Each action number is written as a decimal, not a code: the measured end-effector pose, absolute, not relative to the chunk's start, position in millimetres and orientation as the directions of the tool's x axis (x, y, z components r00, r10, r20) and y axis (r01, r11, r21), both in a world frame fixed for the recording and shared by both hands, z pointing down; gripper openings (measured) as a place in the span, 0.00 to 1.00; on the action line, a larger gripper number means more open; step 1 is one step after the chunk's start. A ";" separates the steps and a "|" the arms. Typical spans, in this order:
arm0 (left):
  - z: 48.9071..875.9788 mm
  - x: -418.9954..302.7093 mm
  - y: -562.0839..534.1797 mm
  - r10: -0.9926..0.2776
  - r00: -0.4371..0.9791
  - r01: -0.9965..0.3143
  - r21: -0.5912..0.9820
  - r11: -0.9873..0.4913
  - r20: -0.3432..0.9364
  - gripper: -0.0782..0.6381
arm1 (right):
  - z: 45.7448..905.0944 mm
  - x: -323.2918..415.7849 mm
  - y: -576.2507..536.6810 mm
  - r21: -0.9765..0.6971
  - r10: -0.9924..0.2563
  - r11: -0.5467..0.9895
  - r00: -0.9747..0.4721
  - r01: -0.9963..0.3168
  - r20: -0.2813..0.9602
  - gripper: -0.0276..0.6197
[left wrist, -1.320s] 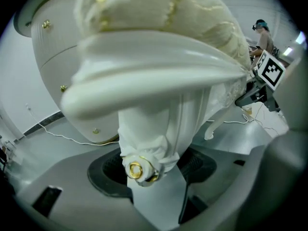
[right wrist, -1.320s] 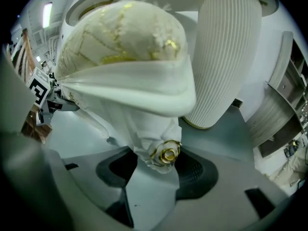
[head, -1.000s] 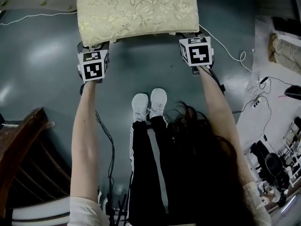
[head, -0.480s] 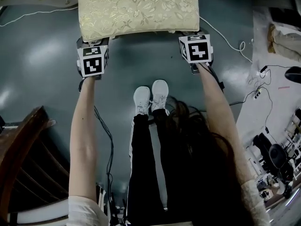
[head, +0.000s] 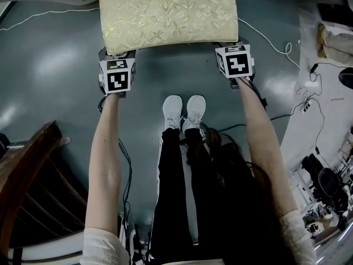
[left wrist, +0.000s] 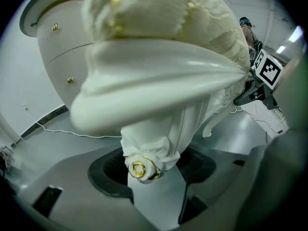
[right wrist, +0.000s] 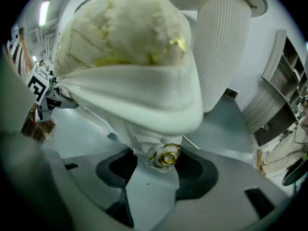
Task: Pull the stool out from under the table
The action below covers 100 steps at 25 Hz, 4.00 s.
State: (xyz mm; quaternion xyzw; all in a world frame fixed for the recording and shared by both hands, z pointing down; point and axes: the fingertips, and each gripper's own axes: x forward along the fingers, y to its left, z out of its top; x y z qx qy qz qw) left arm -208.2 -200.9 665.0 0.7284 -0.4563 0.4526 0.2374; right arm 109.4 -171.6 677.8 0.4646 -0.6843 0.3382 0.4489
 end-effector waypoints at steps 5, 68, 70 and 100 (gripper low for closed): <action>665.4 -206.7 -194.9 -0.388 0.156 -0.879 -0.051 -0.474 0.908 0.52 | 678.2 110.5 -163.9 -0.078 -0.250 0.352 -0.174 -0.933 0.953 0.43; -38.7 -148.6 -186.9 -0.784 0.278 -0.957 0.226 -0.180 0.555 0.56 | -29.4 57.4 -153.9 -0.172 -0.717 0.191 -0.257 -0.966 0.648 0.53; -73.0 -131.0 -190.1 -0.815 0.308 -0.942 0.277 -0.189 0.491 0.56 | -61.0 60.0 -152.9 -0.171 -0.753 0.211 -0.272 -0.962 0.599 0.53; -199.7 -86.8 -181.7 -0.901 0.336 -0.941 0.048 -0.336 0.274 0.15 | -189.9 65.4 -168.6 -0.099 -0.926 0.271 -0.288 -0.957 0.244 0.10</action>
